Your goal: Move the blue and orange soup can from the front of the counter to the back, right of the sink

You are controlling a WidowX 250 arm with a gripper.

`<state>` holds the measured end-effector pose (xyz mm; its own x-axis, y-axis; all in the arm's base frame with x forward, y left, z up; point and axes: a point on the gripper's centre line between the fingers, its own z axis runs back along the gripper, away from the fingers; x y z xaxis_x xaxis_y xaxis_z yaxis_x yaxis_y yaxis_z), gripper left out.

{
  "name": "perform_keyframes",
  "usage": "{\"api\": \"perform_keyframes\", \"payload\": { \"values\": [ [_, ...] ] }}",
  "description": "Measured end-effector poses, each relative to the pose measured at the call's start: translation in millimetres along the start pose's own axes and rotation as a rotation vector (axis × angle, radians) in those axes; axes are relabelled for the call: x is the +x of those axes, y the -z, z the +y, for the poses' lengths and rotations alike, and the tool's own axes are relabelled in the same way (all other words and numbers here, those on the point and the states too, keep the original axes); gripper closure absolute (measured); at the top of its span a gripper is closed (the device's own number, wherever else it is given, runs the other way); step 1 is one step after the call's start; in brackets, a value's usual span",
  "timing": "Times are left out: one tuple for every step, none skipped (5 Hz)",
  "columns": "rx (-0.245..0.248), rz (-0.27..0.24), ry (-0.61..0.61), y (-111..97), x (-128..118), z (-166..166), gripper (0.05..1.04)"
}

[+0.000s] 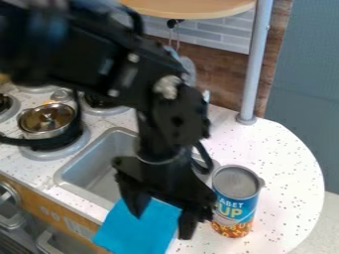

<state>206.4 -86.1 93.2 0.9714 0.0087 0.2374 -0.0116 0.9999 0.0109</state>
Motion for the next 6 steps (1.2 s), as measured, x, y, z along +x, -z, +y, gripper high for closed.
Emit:
{"api": "perform_keyframes", "payload": {
  "values": [
    [-0.025,-0.003,0.023,17,14,-12,0.078],
    [-0.067,-0.033,0.094,32,26,-22,0.078],
    [-0.070,-0.068,0.132,53,37,-24,0.078],
    [-0.048,-0.103,0.153,70,48,-24,0.078],
    [-0.050,-0.103,0.136,81,53,-24,0.078],
    [-0.043,-0.101,0.133,90,55,-28,0.078]
  ]
}}
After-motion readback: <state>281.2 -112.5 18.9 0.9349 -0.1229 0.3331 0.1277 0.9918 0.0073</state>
